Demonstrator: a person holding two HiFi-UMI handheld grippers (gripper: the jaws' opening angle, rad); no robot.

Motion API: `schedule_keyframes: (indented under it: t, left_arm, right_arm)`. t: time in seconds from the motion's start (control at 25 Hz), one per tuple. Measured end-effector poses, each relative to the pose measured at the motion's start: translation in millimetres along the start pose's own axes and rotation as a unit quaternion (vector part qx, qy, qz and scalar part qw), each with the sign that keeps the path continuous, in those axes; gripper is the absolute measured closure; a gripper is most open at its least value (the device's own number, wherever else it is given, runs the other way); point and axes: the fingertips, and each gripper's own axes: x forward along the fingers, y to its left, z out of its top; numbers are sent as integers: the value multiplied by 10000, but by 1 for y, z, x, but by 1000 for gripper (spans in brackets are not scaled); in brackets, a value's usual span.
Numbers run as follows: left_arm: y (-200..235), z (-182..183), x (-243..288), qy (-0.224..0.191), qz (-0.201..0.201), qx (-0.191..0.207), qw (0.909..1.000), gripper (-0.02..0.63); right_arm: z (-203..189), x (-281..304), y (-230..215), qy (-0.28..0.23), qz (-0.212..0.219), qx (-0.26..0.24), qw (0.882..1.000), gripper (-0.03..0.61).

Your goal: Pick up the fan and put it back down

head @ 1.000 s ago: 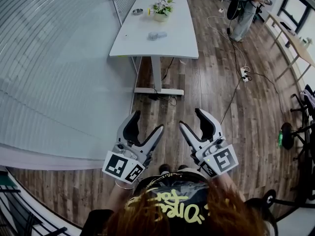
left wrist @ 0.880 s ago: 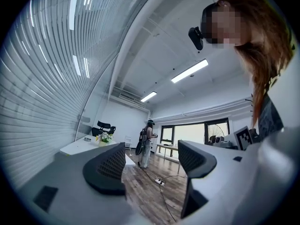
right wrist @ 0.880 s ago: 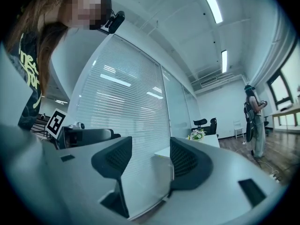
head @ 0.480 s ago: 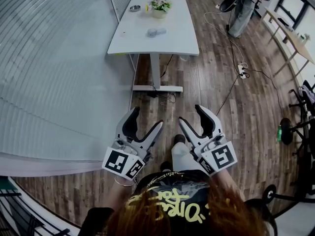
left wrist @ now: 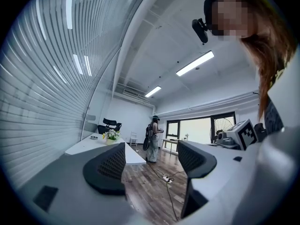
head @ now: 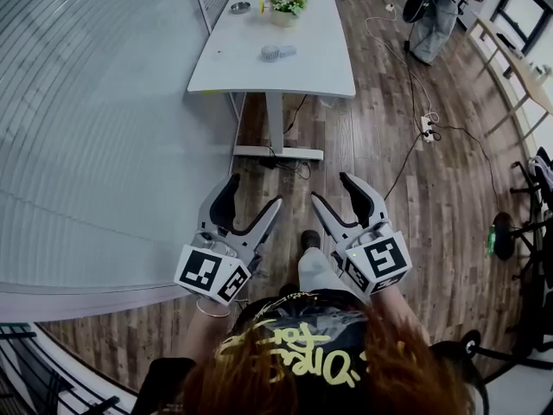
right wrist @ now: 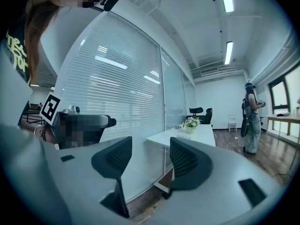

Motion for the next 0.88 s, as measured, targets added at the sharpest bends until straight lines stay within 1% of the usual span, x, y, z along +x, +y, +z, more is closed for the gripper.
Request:
schedule_keyframes:
  t: [0.28,0.6,0.88]
  left_arm:
    - [27,-4,42,87,108,13,9999,268]
    - [59,-7,94,168,179,-66,9997,268]
    - [79,-5,131,205,305,-128,9992,268]
  right_arm:
    - [-7,40,-39,252,-14,39,9997,342]
    - [-1,86,-82,244,-39,92,9997,342]
    - [4,116,-112,242,76,136,9996,342]
